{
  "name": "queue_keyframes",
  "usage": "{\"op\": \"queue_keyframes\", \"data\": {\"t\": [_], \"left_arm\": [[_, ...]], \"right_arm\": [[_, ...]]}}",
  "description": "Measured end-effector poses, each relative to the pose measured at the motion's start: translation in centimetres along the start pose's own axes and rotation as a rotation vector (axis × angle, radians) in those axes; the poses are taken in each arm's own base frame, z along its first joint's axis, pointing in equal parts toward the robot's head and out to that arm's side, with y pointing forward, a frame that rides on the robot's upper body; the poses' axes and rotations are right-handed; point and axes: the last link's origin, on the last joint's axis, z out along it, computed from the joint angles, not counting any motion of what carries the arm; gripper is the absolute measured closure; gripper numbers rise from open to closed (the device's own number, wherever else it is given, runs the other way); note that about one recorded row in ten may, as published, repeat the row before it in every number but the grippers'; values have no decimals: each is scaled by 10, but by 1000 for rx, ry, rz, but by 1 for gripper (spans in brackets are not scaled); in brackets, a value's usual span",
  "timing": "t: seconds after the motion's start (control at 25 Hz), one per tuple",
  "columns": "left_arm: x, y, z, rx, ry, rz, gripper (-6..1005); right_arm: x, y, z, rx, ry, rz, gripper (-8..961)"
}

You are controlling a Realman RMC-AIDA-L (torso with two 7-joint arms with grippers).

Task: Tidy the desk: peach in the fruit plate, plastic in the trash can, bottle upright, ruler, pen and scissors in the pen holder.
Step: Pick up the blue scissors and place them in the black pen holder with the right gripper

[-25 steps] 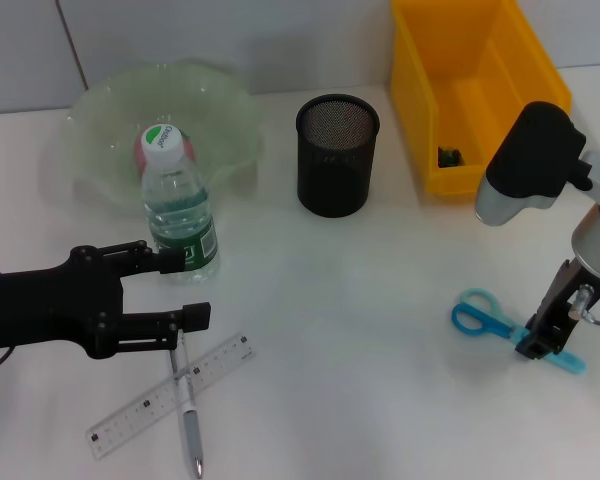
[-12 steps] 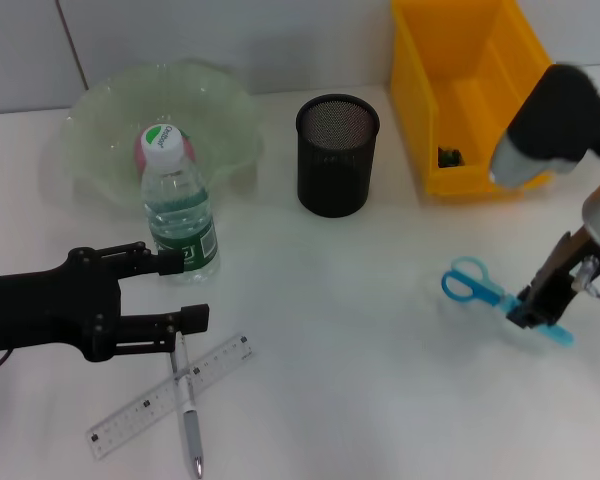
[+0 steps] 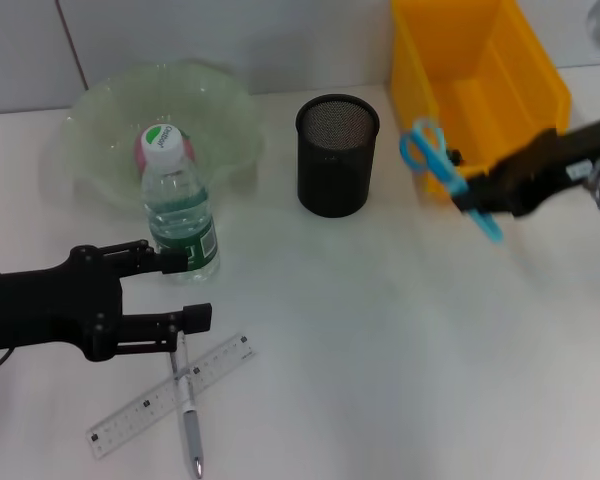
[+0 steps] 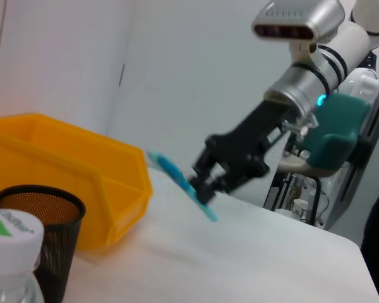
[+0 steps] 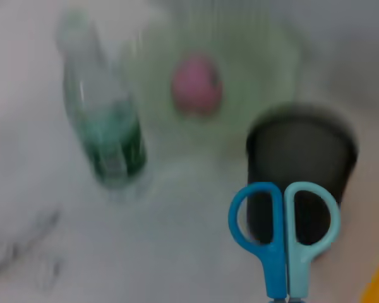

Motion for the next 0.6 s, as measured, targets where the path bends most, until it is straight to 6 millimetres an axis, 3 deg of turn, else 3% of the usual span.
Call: {"op": "queue_keyframes", "data": {"t": [0.24, 0.6], "left_arm": [[2, 0, 2, -7, 2, 5, 184], [4, 0, 5, -14, 5, -10, 184]], "right_arm": [[-2, -7, 11, 0, -201, -45, 738], [4, -17, 46, 1, -513, -54, 721]]}}
